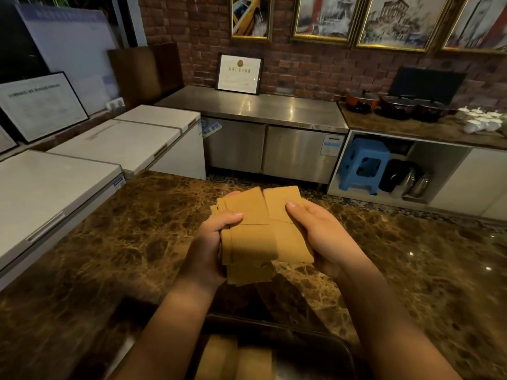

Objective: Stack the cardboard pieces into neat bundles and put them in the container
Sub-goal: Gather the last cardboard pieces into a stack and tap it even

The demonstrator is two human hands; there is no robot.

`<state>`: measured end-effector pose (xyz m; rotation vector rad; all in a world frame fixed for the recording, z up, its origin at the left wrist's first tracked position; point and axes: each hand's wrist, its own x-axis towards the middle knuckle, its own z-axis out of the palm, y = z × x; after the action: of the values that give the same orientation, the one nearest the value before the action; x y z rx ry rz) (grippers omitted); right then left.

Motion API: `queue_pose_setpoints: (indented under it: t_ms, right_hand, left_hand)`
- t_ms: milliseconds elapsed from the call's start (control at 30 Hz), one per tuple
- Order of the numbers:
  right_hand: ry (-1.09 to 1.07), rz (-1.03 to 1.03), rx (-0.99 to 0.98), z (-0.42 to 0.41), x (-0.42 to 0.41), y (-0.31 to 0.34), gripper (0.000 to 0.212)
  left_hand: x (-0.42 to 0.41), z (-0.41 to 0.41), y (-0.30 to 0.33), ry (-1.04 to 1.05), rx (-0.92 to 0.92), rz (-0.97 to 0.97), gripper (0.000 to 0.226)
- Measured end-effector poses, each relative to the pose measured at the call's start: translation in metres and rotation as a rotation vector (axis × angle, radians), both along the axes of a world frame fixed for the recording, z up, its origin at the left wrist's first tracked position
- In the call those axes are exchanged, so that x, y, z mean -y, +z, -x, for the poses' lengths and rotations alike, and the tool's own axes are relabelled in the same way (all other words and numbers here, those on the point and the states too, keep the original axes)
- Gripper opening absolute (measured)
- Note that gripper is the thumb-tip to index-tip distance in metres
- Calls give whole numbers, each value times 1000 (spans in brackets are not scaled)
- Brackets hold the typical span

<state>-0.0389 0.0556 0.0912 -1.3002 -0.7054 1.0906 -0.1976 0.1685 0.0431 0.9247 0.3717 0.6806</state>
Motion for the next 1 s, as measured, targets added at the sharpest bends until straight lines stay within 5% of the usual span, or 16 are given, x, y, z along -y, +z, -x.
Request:
queue_pose_setpoints:
  t_ms: [300,533,767,867,1000]
  right_hand:
    - [-39,-44,46,-7,-2,-2,26]
    - [-84,-42,428,7,-14,-3,20]
    - [-318,84,628,5,-20,-11,55]
    - [-287,165,394,3,-13,-11,68]
    - [-171,74,-564,-1,1,-18,58]
  left_hand:
    - [-2,0,4,6,48,44,50]
    - [-6,-32,7,-7,86,263,37]
    - [-8,-48,14,-82,117,212,44]
    - [-4,-56,16,-86,144,119,51]
    - [3,-76,17,130,90,-194,44]
